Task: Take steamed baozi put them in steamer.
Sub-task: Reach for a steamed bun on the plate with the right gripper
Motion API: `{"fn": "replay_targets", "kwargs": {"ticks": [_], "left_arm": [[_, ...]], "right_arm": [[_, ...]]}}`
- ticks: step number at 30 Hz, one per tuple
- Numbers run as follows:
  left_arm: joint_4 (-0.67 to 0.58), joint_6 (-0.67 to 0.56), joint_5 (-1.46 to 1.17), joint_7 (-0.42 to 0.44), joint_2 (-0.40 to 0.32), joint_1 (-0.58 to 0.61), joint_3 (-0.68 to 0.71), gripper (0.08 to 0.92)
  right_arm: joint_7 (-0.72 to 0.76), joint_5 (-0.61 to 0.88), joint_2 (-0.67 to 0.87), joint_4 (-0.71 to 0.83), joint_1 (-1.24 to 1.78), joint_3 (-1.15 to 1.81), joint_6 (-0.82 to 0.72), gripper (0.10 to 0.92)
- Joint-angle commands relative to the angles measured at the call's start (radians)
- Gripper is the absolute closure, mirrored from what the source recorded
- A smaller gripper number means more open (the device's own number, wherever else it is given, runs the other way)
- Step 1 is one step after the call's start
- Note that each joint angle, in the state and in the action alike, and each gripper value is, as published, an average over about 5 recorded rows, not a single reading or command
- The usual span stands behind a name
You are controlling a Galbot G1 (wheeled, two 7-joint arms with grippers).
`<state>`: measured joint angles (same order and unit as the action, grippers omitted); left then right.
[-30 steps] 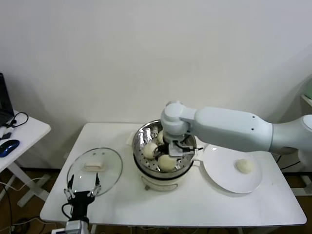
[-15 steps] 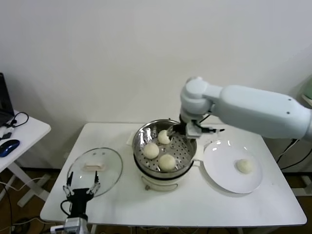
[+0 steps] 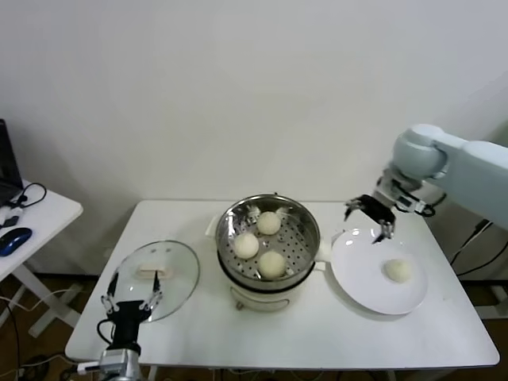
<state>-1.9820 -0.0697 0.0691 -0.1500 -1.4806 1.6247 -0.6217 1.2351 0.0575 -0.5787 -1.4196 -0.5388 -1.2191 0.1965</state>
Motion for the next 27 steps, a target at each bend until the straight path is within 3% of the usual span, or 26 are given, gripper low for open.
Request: {"fn": "replay_targets", "kwargs": {"ticks": [1,12,27], "left_arm": [[-0.011,-0.004,-0.019,0.022,0.005,0.006,0.001,0.177],[-0.016,-0.009,-0.013,0.030,-0.004,0.027,-0.006,0.177],[-0.010,-0.004,-0.011,0.023,-0.023,0.021,0.007,0.177]], "right_arm": [[-0.038,-0.102,0.136,0.269,0.521,0.426,-0.063,0.203],[-0.047,-0.239,-0.021,0.506,0.663,0.621,-0.046,0.203],[-0.065,-0.250,-0.096,0.577,0.694,0.665,-0.055,0.203]]}}
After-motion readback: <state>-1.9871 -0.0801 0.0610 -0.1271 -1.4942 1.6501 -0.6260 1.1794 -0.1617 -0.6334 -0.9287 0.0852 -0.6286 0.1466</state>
